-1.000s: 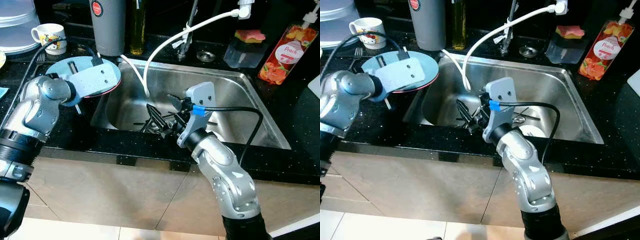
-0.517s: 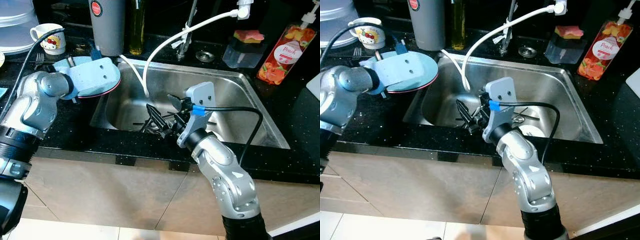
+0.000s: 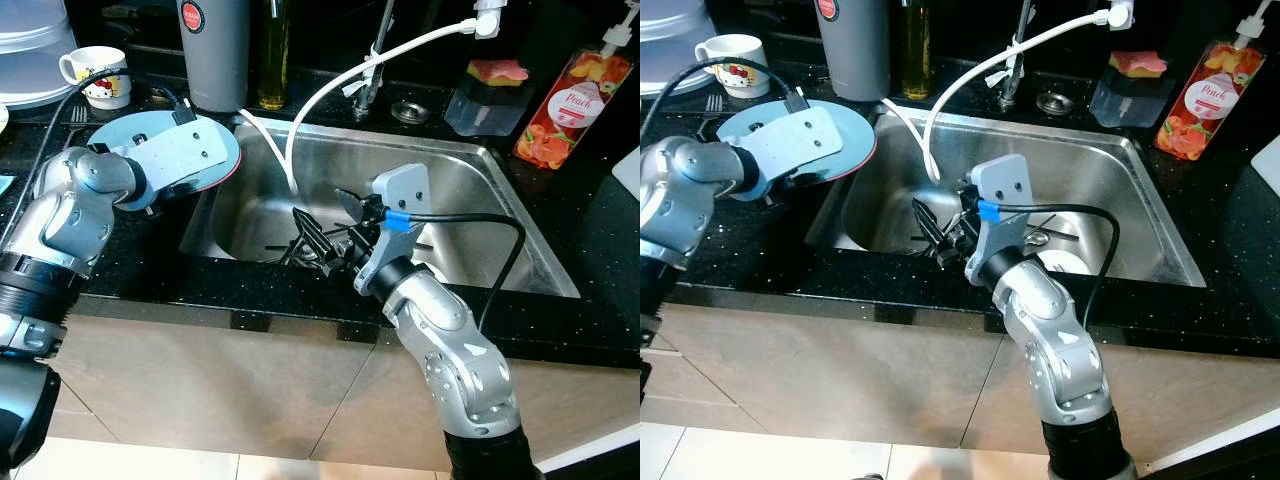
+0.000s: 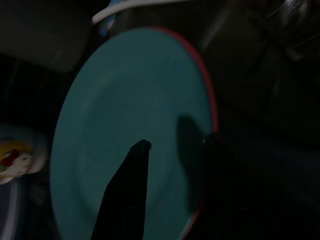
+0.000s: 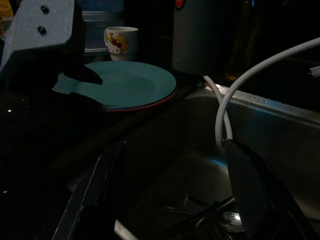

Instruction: Kitchen organization

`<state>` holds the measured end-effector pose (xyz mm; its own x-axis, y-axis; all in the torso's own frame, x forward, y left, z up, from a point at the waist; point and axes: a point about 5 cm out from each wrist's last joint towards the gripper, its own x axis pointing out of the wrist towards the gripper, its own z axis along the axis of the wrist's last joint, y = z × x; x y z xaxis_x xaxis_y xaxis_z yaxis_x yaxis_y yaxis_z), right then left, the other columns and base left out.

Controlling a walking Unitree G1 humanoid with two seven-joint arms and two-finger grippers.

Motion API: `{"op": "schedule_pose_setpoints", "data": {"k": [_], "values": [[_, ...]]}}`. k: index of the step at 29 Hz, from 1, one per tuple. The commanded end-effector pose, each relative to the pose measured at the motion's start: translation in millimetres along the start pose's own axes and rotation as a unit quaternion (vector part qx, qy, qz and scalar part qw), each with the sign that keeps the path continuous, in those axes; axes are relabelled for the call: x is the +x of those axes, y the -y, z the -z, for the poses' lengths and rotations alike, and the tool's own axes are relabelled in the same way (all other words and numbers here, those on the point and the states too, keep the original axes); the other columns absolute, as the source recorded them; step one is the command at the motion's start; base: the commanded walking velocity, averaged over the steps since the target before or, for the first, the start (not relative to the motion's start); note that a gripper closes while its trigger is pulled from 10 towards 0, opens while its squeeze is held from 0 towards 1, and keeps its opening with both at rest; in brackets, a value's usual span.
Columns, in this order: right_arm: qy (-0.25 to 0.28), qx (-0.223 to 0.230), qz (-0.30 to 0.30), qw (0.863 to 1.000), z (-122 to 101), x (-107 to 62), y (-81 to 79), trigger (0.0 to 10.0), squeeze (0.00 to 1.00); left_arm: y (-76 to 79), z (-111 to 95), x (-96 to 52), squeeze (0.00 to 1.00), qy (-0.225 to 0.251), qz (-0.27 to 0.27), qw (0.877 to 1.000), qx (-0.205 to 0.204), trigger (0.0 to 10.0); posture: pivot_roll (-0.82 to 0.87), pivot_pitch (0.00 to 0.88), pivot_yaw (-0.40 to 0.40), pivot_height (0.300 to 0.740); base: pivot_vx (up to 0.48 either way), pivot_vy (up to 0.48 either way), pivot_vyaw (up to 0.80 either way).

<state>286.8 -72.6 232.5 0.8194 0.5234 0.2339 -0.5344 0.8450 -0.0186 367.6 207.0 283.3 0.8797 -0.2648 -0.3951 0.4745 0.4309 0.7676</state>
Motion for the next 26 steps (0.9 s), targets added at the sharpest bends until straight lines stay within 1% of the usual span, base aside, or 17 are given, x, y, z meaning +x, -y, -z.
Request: {"op": "schedule_pose_setpoints", "data": {"k": [1,9,13,19,24,26], "values": [[-0.002,0.004,0.002,1.0,0.7,-1.7,0.6,10.0,0.0,3.3,-8.7,2.0,0.0,0.019,0.016,1.0,-0.01,10.0,0.27,0.062,-0.086,0.74,0.0,0.0,0.0],[-0.001,0.006,0.004,1.0,0.5,-1.1,0.2,10.0,0.0,2.4,-7.0,4.6,0.0,0.016,0.024,0.999,-0.016,10.0,0.27,0.063,-0.084,0.74,0.0,0.0,0.0],[-0.001,0.006,0.005,1.0,0.4,-1.5,0.3,10.0,0.0,-1.2,-2.9,5.9,0.0,0.005,0.016,1.0,-0.013,10.0,0.27,0.063,-0.082,0.74,0.0,0.0,0.0],[0.0,0.007,0.006,1.0,0.2,-1.7,0.2,10.0,0.0,-1.1,0.0,6.9,0.0,-0.001,0.023,1.0,-0.019,10.0,0.27,0.066,-0.081,0.74,0.0,0.0,0.0],[0.0,0.007,0.006,1.0,0.1,-1.8,0.3,10.0,0.0,-1.3,-0.8,7.5,0.0,0.003,0.026,0.999,-0.025,10.0,0.27,0.067,-0.081,0.74,0.0,0.0,0.0],[0.0,0.007,0.007,1.0,0.2,-1.9,0.6,10.0,0.0,-3.1,-4.6,7.5,0.0,0.013,0.026,0.999,-0.034,10.0,0.27,0.068,-0.082,0.74,0.0,0.0,0.0]]}}
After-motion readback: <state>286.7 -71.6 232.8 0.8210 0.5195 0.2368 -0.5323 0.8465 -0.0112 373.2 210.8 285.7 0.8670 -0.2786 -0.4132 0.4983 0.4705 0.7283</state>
